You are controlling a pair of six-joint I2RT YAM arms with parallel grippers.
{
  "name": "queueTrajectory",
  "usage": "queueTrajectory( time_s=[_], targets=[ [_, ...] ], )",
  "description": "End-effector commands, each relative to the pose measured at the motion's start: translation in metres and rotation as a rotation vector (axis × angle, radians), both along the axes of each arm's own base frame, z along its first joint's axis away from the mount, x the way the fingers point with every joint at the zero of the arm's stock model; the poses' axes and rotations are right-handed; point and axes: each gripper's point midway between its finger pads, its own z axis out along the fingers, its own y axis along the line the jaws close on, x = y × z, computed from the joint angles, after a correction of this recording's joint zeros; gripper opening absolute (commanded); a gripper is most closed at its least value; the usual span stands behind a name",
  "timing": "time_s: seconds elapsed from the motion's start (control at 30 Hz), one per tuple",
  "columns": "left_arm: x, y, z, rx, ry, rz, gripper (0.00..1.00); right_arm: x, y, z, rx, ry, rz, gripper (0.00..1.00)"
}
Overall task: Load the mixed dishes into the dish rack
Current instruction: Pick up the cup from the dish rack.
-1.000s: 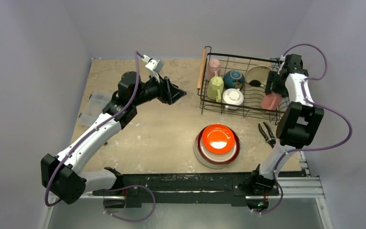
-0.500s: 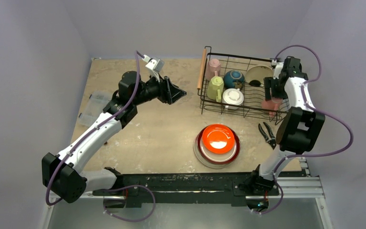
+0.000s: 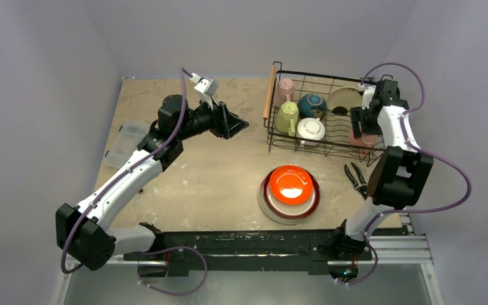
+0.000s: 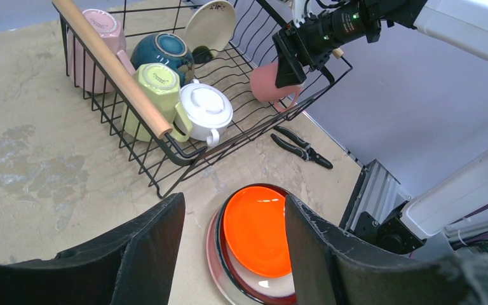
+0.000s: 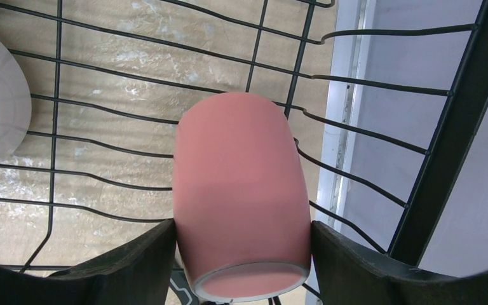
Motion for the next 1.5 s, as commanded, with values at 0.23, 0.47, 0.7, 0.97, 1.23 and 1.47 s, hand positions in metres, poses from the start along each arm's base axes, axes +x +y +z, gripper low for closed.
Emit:
queueTrajectory(
  time_s=[0.23, 0.47, 0.7, 0.97, 1.23, 1.47],
  targets=[
    [0.003, -0.001, 0.024, -0.035, -0.044, -0.004, 0.58, 0.017, -0.015, 0.015, -0.16, 0.002, -0.038, 0.09],
    [0.005, -0.001, 0.024, -0.04, -0.034, -0.006, 0.58, 0.019, -0.014, 0.01, -0.158, -0.021, -0.045, 0.48],
    [0.006, 0.0, 0.023, -0.04, -0.03, -0.005, 0.58, 0.022, -0.006, 0.014, -0.118, -0.07, -0.032, 0.76],
    [0.006, 0.0, 0.023, -0.042, -0.028, -0.007, 0.58, 0.024, -0.007, 0.031, -0.128, -0.097, -0.037, 0.99],
    [0.005, 0.0, 0.025, -0.047, -0.031, -0.009, 0.58, 0.019, 0.004, 0.028, -0.078, -0.1, -0.012, 0.98],
    [0.004, 0.0, 0.024, -0.047, -0.028, -0.009, 0.58, 0.013, 0.006, 0.02, -0.07, -0.093, -0.017, 0.96]
  ],
)
